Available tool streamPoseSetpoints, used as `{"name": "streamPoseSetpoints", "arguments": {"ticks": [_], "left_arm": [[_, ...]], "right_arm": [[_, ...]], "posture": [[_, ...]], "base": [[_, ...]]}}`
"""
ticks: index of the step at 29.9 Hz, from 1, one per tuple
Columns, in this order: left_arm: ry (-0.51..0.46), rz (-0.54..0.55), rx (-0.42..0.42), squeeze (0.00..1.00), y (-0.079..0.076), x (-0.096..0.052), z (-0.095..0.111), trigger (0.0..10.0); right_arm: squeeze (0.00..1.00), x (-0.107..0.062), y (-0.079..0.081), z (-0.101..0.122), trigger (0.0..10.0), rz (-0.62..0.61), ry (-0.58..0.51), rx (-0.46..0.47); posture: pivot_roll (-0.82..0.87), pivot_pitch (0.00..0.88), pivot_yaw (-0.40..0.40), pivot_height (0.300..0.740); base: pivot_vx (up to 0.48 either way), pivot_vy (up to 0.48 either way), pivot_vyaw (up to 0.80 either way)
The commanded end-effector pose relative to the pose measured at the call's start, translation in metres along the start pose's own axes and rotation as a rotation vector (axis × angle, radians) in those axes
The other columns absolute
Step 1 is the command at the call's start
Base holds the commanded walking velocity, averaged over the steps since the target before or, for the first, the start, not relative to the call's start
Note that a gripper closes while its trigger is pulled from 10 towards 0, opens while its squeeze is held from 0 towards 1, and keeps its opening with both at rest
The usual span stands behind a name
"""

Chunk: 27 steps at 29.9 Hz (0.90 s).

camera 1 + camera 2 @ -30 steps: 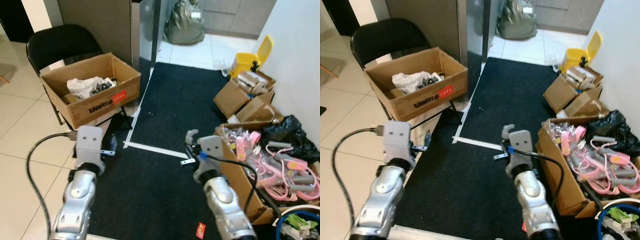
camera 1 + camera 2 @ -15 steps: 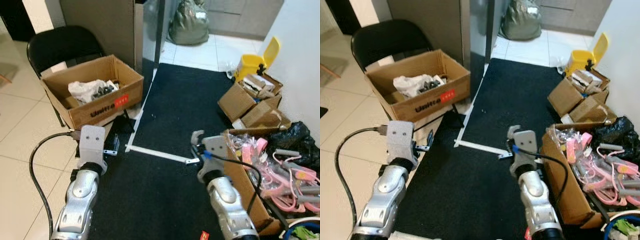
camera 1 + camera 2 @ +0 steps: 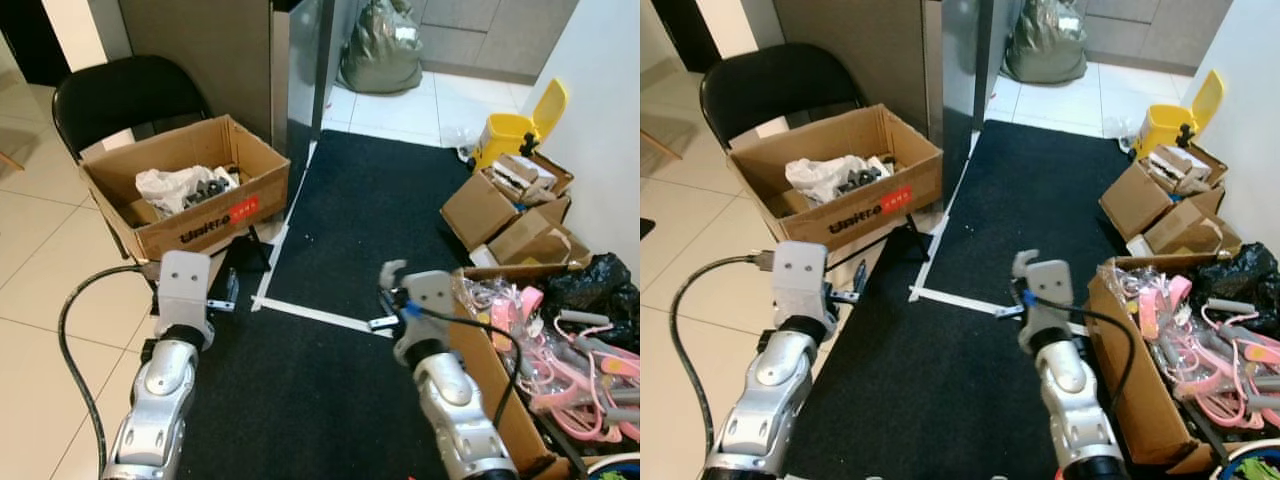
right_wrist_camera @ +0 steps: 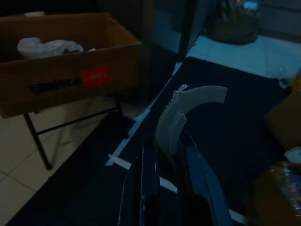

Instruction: Picking trash to rubbish bin

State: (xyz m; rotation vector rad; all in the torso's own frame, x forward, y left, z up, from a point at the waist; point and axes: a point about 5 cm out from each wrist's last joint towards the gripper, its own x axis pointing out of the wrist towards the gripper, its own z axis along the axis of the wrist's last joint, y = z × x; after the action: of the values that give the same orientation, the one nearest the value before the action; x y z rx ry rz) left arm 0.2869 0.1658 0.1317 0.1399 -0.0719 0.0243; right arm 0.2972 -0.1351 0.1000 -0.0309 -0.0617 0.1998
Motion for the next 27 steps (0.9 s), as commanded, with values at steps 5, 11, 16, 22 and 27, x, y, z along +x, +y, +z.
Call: {"name": "streamPoseSetpoints", "arguments": {"ticks": [5,11,16,22,27], "left_arm": [[0.019,0.008,0.008,0.00,0.0025,-0.0021,-0.0041,10.0],[0.020,0.008,0.010,0.00,0.0033,-0.0027,-0.0042,10.0],[0.021,0.008,0.010,0.00,0.0034,-0.0028,-0.0043,10.0],[0.021,0.007,0.009,0.00,0.0034,-0.0026,-0.0043,10.0],[0.020,0.006,0.010,0.00,0.0034,-0.0024,-0.0041,10.0]], "right_arm": [[0.00,-0.0014,0.0025,-0.0042,10.0,0.009,0.023,0.009],[0.00,-0.0016,0.0038,-0.0048,10.0,0.012,0.025,0.011],[0.00,-0.0018,0.0035,-0.0050,10.0,0.011,0.026,0.011],[0.00,-0.0017,0.0038,-0.0052,10.0,0.011,0.026,0.011],[0.00,-0.0017,0.0038,-0.0055,10.0,0.011,0.028,0.013]], "posture": [[0.00,0.137,-0.050,0.740],[0.00,0.138,-0.050,0.740],[0.00,0.140,-0.050,0.740],[0.00,0.139,-0.049,0.740],[0.00,0.138,-0.048,0.740]], "base": [[0.255,0.000,0.00],[0.256,0.000,0.00],[0.253,0.000,0.00],[0.254,0.000,0.00],[0.255,0.000,0.00]]}}
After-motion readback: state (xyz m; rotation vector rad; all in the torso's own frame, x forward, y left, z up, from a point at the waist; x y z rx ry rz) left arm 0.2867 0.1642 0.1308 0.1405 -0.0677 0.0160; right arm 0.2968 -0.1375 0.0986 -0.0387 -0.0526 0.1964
